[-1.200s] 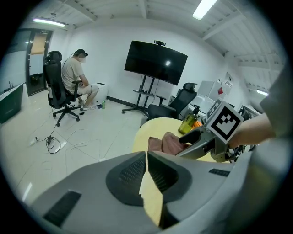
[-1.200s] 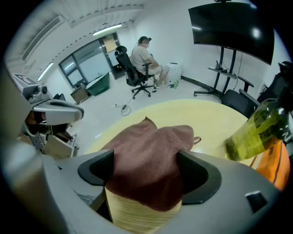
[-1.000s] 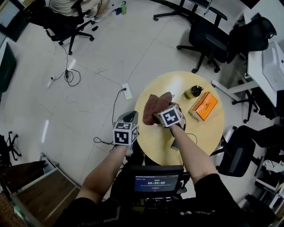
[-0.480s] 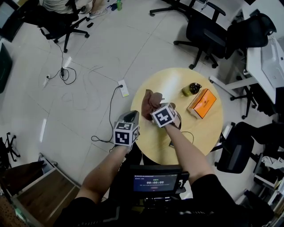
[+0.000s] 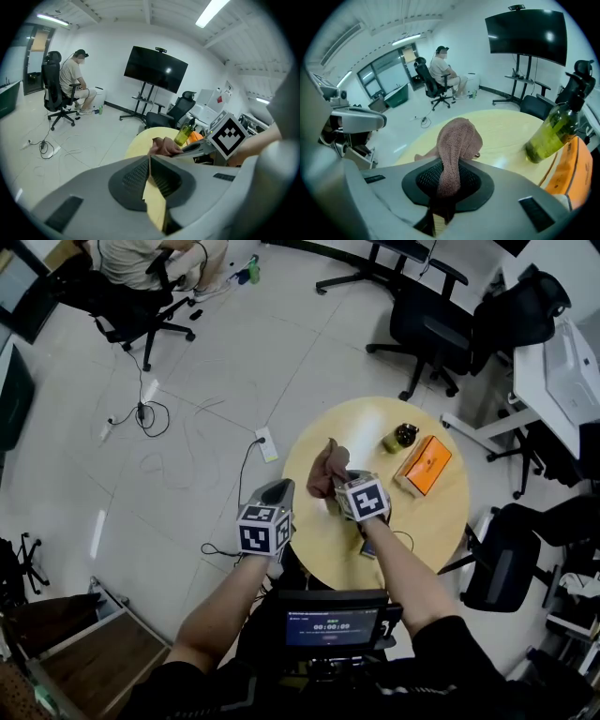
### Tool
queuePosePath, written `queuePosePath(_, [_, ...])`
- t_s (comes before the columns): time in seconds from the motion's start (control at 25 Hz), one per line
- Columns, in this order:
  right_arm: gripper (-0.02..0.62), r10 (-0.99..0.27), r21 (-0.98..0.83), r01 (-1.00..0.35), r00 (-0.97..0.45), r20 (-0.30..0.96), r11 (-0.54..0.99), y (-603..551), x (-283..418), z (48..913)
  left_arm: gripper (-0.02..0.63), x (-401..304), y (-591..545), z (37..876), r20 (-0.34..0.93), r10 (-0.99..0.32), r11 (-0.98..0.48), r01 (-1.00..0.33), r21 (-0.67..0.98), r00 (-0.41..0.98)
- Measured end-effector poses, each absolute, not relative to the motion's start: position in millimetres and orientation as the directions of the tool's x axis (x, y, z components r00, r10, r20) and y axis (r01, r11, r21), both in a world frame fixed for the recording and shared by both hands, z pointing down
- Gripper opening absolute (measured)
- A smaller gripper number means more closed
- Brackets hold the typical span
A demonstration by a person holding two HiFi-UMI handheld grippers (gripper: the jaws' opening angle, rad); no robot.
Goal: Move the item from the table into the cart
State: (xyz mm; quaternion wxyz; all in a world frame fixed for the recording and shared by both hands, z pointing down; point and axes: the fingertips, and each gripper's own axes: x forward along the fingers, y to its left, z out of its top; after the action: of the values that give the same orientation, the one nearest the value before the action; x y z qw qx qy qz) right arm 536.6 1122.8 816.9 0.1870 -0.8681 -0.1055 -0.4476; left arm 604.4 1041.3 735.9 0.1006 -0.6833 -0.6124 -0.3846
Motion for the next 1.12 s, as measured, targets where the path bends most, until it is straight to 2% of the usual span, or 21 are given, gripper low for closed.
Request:
queuePosePath(0.12, [0.031, 0.053, -0.249, 0.376, 0.637, 0.769, -0.893, 1124, 523, 778, 0.003, 588, 1040, 708, 0.607, 0.79, -0.187, 0.909, 0.372, -0.086])
queuePosePath(0.52, [0.031, 0.213, -0.249, 0.431, 0.774, 0.597, -0.867, 1112, 462, 631, 0.003, 546, 1019, 606, 0.512, 0.856, -0.11, 0.941, 0.319, -0.073])
queuePosePath(0.96, [0.031, 0.367, -0.216, 0.453, 0.864, 0.344, -0.865, 1068, 382, 485, 0.003, 501, 979, 493, 0.315, 0.946, -0.01, 0.963, 0.268, -0.078])
queuePosePath(1.12, [0.031, 0.426, -0.181, 0.471, 0.872, 0.24, -0.863, 1053, 348, 434, 0.003, 473, 967, 450, 0.216, 0.967, 0.081, 0.964, 0.253, -0.137])
